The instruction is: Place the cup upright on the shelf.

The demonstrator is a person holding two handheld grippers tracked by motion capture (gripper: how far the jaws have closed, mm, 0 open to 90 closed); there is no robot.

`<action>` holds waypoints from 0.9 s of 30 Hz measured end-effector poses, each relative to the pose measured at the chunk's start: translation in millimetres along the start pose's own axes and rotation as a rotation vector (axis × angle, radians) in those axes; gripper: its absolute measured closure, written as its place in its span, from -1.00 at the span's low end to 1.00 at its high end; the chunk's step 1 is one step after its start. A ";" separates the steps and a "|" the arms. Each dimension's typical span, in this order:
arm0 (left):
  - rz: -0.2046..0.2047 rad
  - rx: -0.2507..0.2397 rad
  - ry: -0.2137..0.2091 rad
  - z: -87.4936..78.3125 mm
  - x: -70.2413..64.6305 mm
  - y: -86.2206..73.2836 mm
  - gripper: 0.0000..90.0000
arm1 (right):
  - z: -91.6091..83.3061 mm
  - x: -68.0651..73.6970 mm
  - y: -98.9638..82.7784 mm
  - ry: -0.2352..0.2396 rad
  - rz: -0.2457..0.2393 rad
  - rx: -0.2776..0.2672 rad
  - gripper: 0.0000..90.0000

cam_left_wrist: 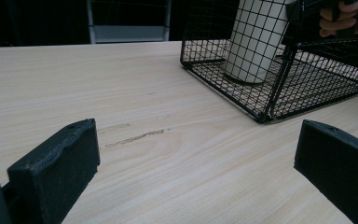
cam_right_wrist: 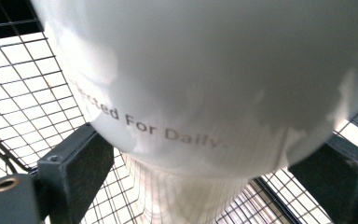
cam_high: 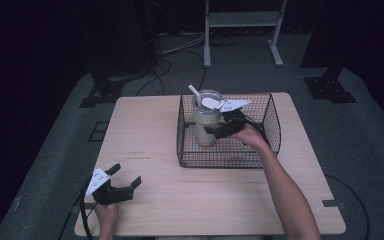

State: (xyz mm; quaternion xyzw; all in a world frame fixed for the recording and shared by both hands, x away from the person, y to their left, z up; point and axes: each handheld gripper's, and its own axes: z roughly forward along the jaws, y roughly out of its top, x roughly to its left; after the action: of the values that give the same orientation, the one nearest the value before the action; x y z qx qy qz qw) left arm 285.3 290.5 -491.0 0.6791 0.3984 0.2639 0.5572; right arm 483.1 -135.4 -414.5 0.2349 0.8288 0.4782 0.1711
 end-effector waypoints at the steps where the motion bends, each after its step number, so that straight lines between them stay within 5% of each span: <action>1: 0.000 0.000 0.000 0.1 0.0 0.0 -1.00 | -1.9 0.2 0.3 -0.002 0.000 0.002 -0.82; 17: 0.003 0.000 0.003 -0.1 -1.0 -0.3 -1.00 | -31.7 1.3 1.8 0.010 0.034 0.079 -0.82; 27: 0.005 0.001 0.003 0.0 -1.0 -0.2 -1.00 | -55.5 3.2 9.4 -0.015 0.032 0.050 -0.82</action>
State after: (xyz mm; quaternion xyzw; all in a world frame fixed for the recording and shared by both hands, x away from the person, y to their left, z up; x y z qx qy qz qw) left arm 284.7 289.6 -491.1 0.6802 0.3976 0.2659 0.5555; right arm 454.4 -169.1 -379.7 0.2558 0.8353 0.4583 0.1636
